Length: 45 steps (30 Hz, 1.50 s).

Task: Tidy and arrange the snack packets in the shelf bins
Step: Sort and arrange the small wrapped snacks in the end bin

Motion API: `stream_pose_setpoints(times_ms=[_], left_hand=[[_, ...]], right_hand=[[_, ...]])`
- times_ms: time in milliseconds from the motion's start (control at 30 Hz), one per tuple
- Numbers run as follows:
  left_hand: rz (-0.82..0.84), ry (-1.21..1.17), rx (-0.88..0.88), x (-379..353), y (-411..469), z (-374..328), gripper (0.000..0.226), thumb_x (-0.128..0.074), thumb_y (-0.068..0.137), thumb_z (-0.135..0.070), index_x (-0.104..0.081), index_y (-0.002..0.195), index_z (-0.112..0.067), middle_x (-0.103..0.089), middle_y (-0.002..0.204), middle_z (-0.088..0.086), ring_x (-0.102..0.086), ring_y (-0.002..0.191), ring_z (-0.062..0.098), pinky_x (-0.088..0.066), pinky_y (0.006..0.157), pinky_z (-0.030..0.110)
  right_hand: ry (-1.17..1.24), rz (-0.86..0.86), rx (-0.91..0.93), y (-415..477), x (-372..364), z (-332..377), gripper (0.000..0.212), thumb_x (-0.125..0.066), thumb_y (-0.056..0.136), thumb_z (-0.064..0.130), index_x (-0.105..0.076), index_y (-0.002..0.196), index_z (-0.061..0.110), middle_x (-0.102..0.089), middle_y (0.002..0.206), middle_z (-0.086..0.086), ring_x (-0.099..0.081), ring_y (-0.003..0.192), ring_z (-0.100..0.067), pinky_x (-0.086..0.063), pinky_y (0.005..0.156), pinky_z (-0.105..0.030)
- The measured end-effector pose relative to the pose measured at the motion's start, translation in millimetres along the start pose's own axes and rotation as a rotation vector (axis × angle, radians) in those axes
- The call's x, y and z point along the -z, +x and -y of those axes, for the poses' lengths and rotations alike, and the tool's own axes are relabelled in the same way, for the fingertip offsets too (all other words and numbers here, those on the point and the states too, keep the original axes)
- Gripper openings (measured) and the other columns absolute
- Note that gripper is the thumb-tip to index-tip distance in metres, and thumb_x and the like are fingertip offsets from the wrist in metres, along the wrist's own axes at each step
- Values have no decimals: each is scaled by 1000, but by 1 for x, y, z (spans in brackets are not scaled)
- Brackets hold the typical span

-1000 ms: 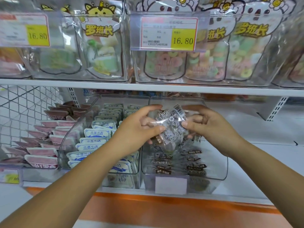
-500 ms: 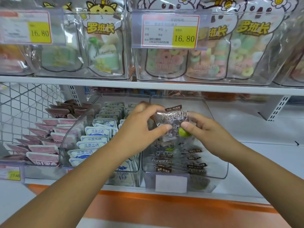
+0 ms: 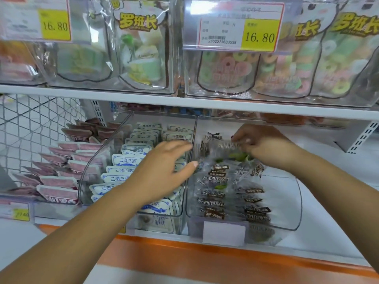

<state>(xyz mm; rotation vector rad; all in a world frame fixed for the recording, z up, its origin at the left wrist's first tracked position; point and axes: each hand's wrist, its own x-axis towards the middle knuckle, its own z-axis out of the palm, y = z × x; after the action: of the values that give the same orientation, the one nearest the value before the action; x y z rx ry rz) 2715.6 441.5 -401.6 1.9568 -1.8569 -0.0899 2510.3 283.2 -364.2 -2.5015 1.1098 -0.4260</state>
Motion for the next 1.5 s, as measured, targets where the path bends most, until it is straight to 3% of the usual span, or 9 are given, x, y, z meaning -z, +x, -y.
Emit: stream_pose_setpoints(times_ms=[200,433,600,767,867,1033,1133,1267,1500], left_hand=[[39,-12,-28,-4,-5,9,81,-20,80,-75,-29,149,-35,-29,152,-19,-23,138,1,-13,110,18],[55,-48,-11,-4,-6,9,66,-34,91,-67,-24,150,-38,-26,153,-22,-19,138,-2,-12,105,13],[84,-70,2,-1,-6,7,64,-38,91,-61,-23,150,-39,-26,153,-21,-19,138,-1,-14,105,15],[97,-86,6,-1,-7,7,65,-39,92,-61,-23,150,-38,-25,154,-20,-19,139,-1,-14,107,16],[100,-89,11,-1,-6,7,66,-38,91,-62,-23,150,-38,-26,154,-20,-20,139,-1,-16,109,18],[95,-89,16,-2,-7,8,66,-37,91,-64,-23,150,-39,-26,153,-20,-21,139,-1,-19,109,20],[98,-105,22,-2,-7,7,65,-39,91,-62,-23,150,-39,-26,153,-20,-21,139,-1,-19,108,19],[92,-109,20,-1,-5,5,65,-41,91,-60,-24,150,-38,-27,153,-19,-21,139,0,-18,106,17],[90,-107,23,-1,-5,4,65,-43,91,-59,-25,150,-38,-27,153,-19,-21,138,-1,-17,107,17]], right_hand=[[-214,296,38,29,-25,3,33,-52,86,-3,-55,94,29,-59,104,-3,-62,84,-25,-55,74,-46],[-420,317,155,30,-37,2,47,-50,95,3,-57,132,31,-57,131,2,-59,87,-13,-45,75,-27],[-373,539,87,38,-32,15,34,-51,97,20,-58,130,26,-63,119,5,-59,83,-9,-42,74,-22],[-89,213,147,57,-19,24,22,-53,96,22,-62,111,35,-59,118,10,-56,98,-3,-42,78,-17],[-241,270,205,67,-49,20,28,-65,88,17,-60,106,38,-49,121,8,-55,106,-19,-49,87,-35],[-99,93,222,64,-42,14,14,-75,80,34,-63,78,26,-47,134,11,-45,121,-11,-41,95,-34],[154,17,130,62,-23,10,16,-75,80,33,-63,83,23,-67,105,9,-60,98,-5,-49,88,-31],[144,-24,104,57,-12,-1,8,-72,84,31,-70,92,31,-64,87,21,-56,79,13,-38,68,-3],[31,103,55,55,-30,-6,16,-68,87,38,-75,99,30,-71,91,15,-59,76,3,-41,64,-18]])
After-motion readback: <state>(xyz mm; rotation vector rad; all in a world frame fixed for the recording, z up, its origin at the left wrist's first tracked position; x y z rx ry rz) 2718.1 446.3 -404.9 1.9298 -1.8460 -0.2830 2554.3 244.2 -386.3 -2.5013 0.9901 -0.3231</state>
